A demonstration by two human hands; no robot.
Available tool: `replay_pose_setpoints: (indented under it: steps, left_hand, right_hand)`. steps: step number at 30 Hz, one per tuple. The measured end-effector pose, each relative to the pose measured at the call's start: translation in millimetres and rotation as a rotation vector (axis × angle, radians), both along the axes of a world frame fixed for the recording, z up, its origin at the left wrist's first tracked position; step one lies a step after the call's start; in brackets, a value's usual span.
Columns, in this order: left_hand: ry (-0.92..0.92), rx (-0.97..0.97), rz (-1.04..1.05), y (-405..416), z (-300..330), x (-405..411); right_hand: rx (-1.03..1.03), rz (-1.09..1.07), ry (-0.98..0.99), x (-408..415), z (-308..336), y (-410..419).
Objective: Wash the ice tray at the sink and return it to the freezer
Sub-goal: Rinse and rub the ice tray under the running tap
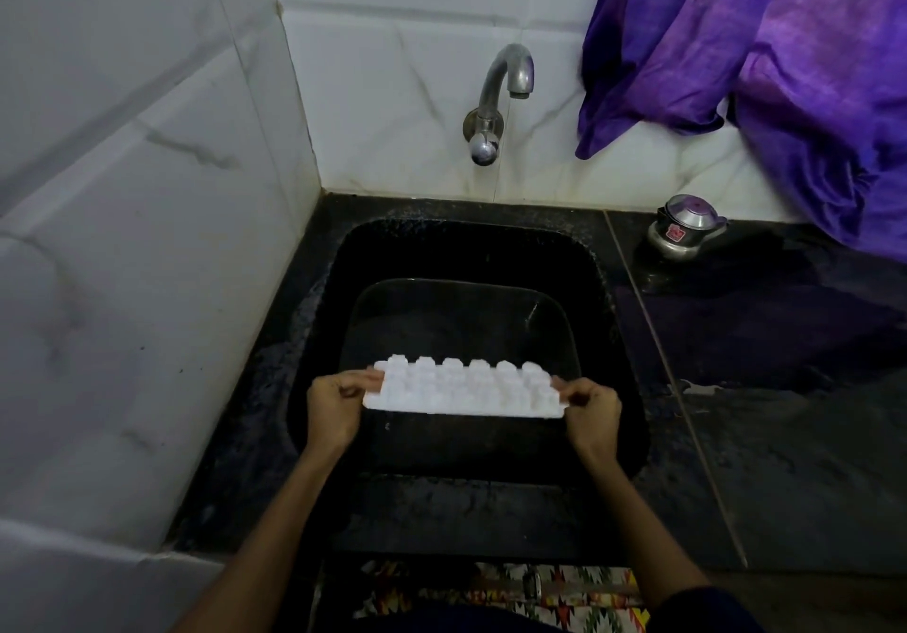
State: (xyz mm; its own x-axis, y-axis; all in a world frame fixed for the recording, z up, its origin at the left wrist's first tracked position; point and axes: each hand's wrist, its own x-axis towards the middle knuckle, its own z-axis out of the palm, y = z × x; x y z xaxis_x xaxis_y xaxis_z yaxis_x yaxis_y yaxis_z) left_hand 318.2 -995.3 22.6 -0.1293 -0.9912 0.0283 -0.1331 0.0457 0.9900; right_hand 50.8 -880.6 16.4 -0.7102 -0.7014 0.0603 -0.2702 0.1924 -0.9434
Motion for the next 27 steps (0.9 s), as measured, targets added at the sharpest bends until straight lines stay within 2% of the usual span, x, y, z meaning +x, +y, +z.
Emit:
replay_pose_setpoints:
  steps: [2, 7, 9, 11, 14, 16, 18, 22, 24, 27]
  left_hand:
    - [0.021, -0.063, 0.005, -5, 21, -4]
    - [0.154, -0.404, 0.022, -22, 103, -8]
    - [0.178, -0.48, 0.059, -22, 110, -11]
    - [0.138, -0.465, 0.083, -15, 89, -12]
    - [0.025, -0.232, 0.103, 3, 27, -11]
    - [-0.054, -0.145, 0.112, 13, 3, -9]
    - [-0.04, -0.179, 0.162, 13, 14, -11]
    - [0.169, -0.384, 0.186, 3, 82, -15]
    - [0.217, -0.465, 0.173, -1, 98, -15]
    - [0.144, -0.385, 0.158, 0, 76, -19]
  right_hand:
    - [-0.075, -0.008, 0.019, -4, 17, -7]
    - [-0.454, 0.028, 0.076, -16, 108, -21]
    - [-0.535, 0.01, 0.107, -17, 119, -20]
    - [-0.487, -0.017, 0.117, -15, 100, -21]
    - [-0.19, -0.052, 0.024, -6, 34, -12]
    - [-0.036, -0.043, -0.01, 2, 8, 1]
    - [-0.084, -0.044, -0.022, 6, 14, 4]
    - [-0.432, -0.032, 0.052, -3, 83, -5]
    - [-0.54, -0.057, 0.072, -6, 102, -6]
    - [-0.44, -0.133, 0.02, -5, 82, -6]
